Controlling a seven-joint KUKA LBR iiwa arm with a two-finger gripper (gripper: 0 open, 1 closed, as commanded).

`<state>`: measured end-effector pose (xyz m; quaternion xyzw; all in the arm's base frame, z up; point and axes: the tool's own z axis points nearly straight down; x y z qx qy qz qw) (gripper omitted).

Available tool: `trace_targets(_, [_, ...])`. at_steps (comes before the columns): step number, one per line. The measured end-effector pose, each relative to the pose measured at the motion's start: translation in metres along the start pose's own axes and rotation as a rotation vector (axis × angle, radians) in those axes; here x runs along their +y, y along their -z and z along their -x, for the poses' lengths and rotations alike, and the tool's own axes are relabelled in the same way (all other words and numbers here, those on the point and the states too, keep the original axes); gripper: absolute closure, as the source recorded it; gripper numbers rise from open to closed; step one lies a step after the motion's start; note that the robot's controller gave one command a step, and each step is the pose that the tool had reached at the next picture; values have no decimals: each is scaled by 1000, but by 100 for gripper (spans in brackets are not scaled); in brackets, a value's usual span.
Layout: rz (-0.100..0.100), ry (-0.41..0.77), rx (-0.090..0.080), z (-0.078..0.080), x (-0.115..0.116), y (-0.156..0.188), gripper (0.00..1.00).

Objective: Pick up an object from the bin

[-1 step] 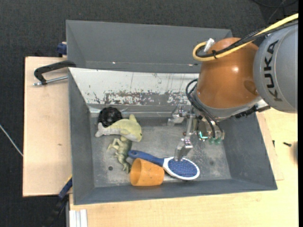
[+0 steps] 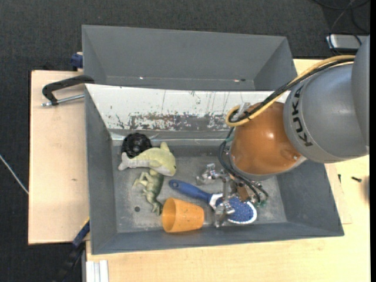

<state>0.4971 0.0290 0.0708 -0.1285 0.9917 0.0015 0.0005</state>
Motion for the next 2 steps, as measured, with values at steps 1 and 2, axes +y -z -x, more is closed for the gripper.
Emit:
trace_targets(1, [-2,0,-10,3,0,2,100])
trace_targets(2, [-5,48,-11,2,-14,141,100])
